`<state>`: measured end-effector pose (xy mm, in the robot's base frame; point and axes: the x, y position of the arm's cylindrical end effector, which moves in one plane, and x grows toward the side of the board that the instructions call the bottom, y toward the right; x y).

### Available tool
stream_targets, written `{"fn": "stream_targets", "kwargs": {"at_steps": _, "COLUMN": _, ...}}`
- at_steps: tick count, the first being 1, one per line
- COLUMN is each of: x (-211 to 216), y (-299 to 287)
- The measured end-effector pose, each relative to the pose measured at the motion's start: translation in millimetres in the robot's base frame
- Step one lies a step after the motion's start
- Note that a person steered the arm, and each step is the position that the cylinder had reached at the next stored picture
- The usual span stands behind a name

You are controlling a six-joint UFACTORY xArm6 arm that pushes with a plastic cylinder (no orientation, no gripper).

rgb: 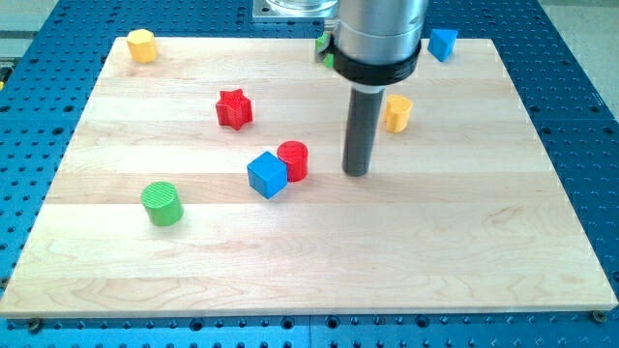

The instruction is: Place the red circle at the center left side of the board

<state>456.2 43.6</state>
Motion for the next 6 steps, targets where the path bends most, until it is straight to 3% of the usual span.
{"fn": "stream_targets", "kwargs": {"at_steps": 2, "x": -3, "y": -128}}
{"fn": "stream_targets", "kwargs": {"at_steps": 3, "x": -9, "y": -65}}
{"fn": "stream_targets", "kwargs": {"at_steps": 4, "x": -34, "y": -70}}
{"fn": "stream_targets", "kwargs": {"at_steps": 6, "x": -36, "y": -202}}
